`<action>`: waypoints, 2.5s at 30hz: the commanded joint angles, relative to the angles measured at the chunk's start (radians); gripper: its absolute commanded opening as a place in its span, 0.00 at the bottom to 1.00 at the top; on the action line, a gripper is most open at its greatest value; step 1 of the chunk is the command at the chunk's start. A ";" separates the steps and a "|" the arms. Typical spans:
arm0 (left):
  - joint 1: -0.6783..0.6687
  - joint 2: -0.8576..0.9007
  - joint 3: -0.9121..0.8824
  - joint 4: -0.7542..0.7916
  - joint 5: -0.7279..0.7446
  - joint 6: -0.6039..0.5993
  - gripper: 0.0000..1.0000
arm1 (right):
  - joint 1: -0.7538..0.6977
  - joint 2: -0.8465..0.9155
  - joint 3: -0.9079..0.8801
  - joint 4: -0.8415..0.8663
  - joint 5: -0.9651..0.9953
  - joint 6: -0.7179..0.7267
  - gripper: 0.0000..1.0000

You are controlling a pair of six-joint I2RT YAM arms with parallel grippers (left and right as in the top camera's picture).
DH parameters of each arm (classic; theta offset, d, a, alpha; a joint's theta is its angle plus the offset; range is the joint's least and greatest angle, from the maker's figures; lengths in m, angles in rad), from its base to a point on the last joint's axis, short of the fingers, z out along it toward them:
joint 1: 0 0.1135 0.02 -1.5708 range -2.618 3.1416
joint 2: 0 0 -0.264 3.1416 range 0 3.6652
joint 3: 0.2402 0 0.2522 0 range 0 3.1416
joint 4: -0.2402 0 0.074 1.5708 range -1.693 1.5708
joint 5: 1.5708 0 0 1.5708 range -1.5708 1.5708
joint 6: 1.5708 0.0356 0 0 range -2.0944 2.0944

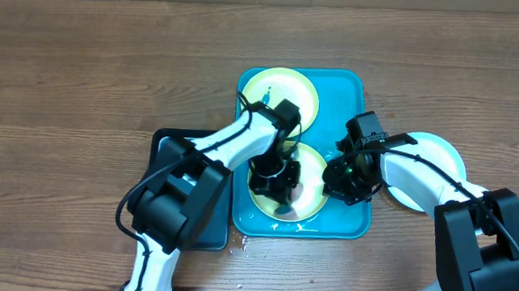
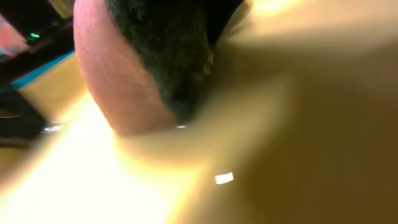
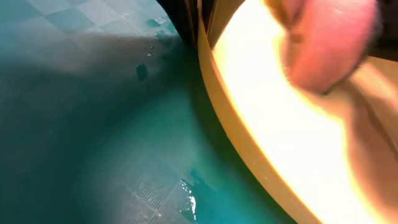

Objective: Clean dirty plates on tray and stack at the side

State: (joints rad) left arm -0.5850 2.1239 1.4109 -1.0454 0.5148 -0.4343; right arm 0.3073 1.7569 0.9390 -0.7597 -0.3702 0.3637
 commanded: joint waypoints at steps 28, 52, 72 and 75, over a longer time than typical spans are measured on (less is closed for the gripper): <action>0.259 -0.699 -0.128 -0.248 -0.724 -0.084 0.04 | 0.001 0.013 -0.024 -0.004 0.055 -0.012 0.04; 0.405 -0.739 -0.166 -0.181 -0.517 -0.014 1.00 | 0.009 -0.157 0.145 -0.182 0.079 0.025 0.04; 0.533 -0.991 0.244 -0.380 -0.523 0.012 1.00 | 0.713 -0.184 0.428 -0.078 0.966 0.136 0.04; 0.533 -0.984 0.243 -0.395 -0.522 0.012 1.00 | 0.809 -0.183 0.428 -0.074 1.122 0.166 0.04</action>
State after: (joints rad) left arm -0.0570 1.1332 1.6432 -1.4311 -0.0071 -0.4408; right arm 1.0557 1.5723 1.3518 -0.8425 0.4999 0.4644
